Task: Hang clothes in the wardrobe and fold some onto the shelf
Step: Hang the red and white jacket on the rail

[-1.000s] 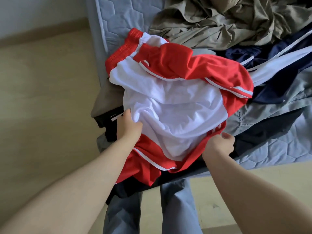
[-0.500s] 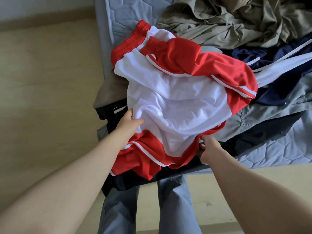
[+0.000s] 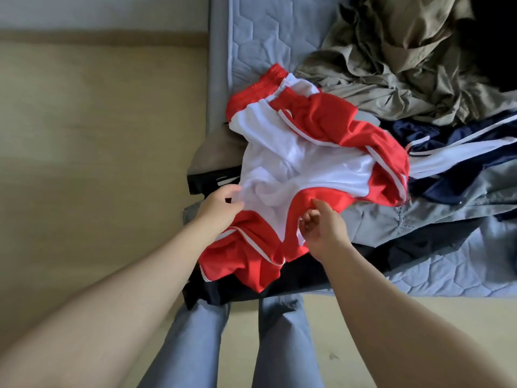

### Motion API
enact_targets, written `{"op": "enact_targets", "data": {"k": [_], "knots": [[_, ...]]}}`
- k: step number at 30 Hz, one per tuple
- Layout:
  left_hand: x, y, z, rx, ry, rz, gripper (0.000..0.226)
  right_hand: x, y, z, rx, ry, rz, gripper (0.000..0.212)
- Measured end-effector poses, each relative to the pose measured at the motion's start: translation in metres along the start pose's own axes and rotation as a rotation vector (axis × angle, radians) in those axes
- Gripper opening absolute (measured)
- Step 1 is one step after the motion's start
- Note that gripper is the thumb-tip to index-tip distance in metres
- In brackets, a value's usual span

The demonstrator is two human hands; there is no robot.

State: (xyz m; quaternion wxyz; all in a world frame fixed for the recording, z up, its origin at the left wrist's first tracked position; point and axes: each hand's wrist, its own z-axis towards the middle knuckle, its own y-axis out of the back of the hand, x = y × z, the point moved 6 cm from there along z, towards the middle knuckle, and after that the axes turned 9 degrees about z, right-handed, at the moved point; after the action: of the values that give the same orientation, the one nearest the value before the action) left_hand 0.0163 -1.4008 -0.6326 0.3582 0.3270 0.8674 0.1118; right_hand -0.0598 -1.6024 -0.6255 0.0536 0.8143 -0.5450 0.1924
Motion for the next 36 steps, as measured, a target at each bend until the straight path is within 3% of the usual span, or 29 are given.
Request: {"op": "enact_targets", "data": {"k": [5,9,11,15,18,21,29,36], "knots": [[-0.03,0.045,-0.031,0.122,-0.15,-0.038,0.032,-0.001,-0.078,-0.076,0.234,0.136,-0.224,0.016],[-0.066,0.077,-0.067,0.184,-0.337,-0.071,0.054,-0.003,-0.133,-0.138,0.338,0.256,-0.326,0.018],[-0.078,0.096,-0.075,0.067,-0.389,0.003,0.056,-0.003,-0.154,-0.164,0.348,0.323,-0.361,0.011],[-0.089,0.153,-0.091,-0.2,-0.282,0.145,0.034,-0.004,-0.186,-0.209,0.397,0.372,-0.42,0.011],[-0.092,0.194,-0.112,-0.335,-0.215,0.268,0.031,0.001,-0.202,-0.241,0.452,0.409,-0.492,0.012],[-0.1,0.235,-0.136,-0.458,-0.157,0.229,0.032,0.013,-0.212,-0.265,0.479,0.489,-0.582,0.017],[-0.127,0.324,-0.232,-0.84,-0.272,0.036,0.019,0.018,-0.253,-0.358,0.735,0.503,-0.657,0.022],[-0.095,0.43,-0.327,-1.09,-0.236,0.143,0.021,-0.033,-0.303,-0.464,0.991,0.608,-0.738,0.018]]}}
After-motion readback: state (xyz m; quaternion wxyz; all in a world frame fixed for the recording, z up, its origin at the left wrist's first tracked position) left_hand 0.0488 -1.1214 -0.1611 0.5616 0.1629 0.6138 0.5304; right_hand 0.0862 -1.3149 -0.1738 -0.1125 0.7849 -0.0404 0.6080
